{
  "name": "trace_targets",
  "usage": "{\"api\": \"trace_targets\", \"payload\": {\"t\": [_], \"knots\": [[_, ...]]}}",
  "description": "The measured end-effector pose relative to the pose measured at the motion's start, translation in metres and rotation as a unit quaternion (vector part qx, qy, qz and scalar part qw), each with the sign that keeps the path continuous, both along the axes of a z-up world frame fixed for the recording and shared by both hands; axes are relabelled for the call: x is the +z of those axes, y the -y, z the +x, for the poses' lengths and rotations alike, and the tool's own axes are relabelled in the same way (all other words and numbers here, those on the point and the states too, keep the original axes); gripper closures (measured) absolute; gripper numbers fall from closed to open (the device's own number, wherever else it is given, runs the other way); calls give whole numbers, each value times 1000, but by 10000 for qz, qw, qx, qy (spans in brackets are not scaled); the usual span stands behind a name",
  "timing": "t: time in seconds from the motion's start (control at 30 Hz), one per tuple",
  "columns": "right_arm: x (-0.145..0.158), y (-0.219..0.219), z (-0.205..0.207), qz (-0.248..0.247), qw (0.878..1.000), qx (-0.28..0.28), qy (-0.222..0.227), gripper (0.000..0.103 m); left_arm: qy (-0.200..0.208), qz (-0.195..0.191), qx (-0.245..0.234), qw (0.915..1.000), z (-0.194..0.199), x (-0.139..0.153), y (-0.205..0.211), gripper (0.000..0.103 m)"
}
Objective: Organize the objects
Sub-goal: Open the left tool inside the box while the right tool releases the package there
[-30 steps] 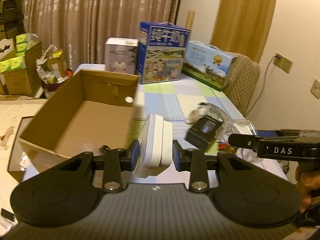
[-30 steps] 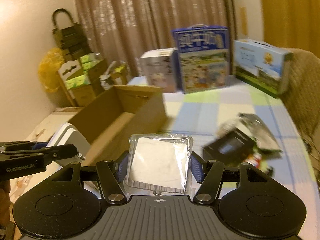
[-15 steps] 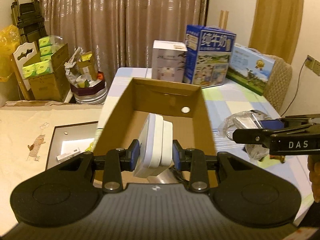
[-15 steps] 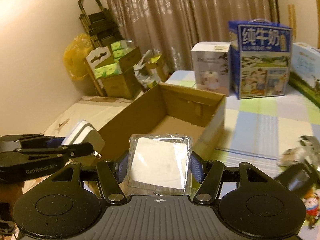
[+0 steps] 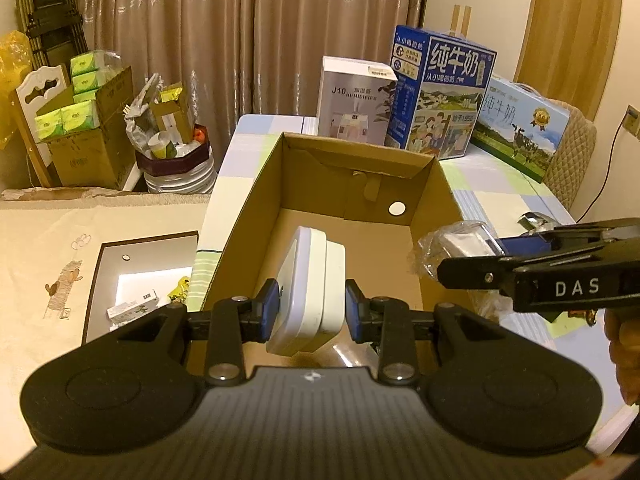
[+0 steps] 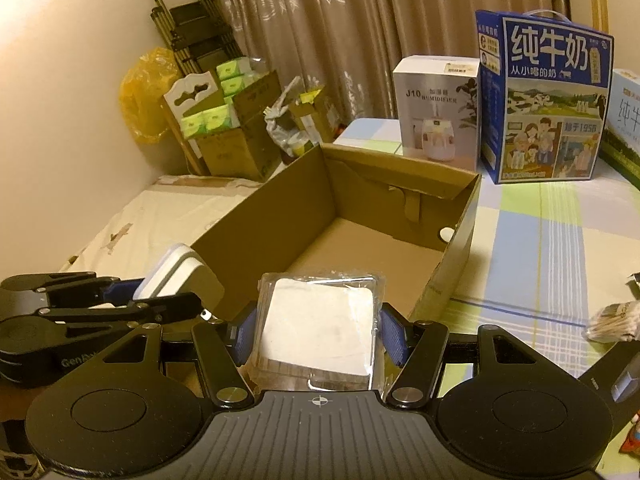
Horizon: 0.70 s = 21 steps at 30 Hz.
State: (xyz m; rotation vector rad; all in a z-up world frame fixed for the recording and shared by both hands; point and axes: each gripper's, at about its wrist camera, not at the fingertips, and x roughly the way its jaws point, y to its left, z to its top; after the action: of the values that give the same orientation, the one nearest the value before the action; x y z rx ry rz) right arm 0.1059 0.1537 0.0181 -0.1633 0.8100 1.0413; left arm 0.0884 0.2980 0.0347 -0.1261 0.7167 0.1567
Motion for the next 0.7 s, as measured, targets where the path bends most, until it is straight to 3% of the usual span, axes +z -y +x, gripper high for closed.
{"api": "trace_targets", "payload": {"t": [0.17,0.27,0.57,0.7], "knots": [[1,-7,5,-9,10000,2,40,44,-72,34,19,10000,9,-11,-4,72],[1,-10,5,-10,10000,29,71,44,-13,56,145,9999,10,-11,-6,41],[-2,-13,7,177,9996,81,181,43,89,11,267,9996,-2,-8,-11,41],[5,-4,4,460,9985,71,298,36,132,-29,339,9993,-10,-7,-11,39]]}}
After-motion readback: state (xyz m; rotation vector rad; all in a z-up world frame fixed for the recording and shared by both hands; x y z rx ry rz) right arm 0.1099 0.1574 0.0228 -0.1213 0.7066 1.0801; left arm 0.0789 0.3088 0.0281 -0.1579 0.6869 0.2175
